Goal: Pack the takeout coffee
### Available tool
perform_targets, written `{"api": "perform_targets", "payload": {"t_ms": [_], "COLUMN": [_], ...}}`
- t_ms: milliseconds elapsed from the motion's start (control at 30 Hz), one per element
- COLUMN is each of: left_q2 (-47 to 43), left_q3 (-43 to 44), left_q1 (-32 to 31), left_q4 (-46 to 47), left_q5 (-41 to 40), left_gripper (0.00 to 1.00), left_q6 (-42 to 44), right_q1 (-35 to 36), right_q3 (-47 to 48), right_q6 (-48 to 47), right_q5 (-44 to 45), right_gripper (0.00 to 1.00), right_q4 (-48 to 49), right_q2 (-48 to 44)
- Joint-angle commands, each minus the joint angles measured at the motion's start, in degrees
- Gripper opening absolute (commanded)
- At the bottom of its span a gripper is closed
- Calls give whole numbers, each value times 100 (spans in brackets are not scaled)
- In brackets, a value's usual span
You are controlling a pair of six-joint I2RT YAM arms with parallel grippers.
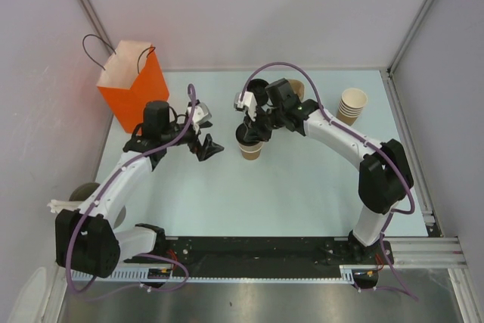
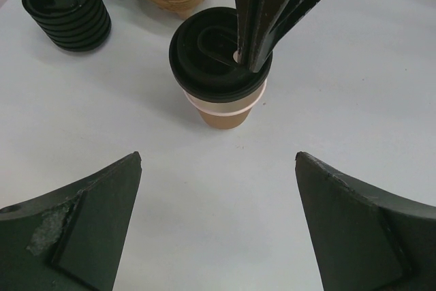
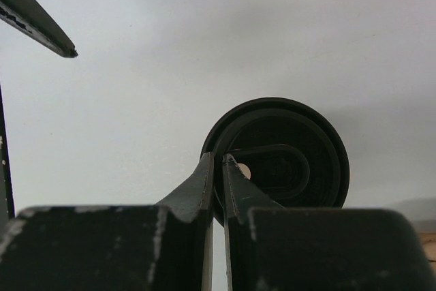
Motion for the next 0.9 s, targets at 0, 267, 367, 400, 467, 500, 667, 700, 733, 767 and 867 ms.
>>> {"api": "perform_targets", "payload": {"t_ms": [0,267,367,400,467,500,667,700,733,767,867], "left_q2": [48,30,30,39,39,39,13,4,-5,-5,-5], "left_q3": [73,65,65,65,73,65,65,56,56,56,47], "left_q1": [-21,-21,-21,-21,-21,-21,-21,-21,-21,-12,-21], "left_q4": [34,-10,-18,-27,-36,-45,-62,-62,-62,-62,-71], "left_q5": [340,366,366,375,375,375,375,375,375,375,375], "left_gripper": [99,99,100,99,99,100,99,100,100,99,100], "left_q6": [113,140,149,149,157,166,184,184,184,184,201], "right_q1": [-35,-79,-70,-79,-79,-87,-140,-175,-210,-219,-254], "right_q3": [132,-1,-53,-62,-106,-124,-203,-212,-247,-256,-282], "right_q6": [202,255,246,238,246,246,299,316,351,360,352], "right_q5": [-40,-76,-49,-23,-40,-58,-189,-198,-233,-242,-260], "right_gripper": [0,0,0,0,0,0,0,0,0,0,0], "right_q4": [364,444,453,461,453,453,505,523,575,584,593], "right_q2": [-9,87,96,96,114,131,167,175,175,175,184]}}
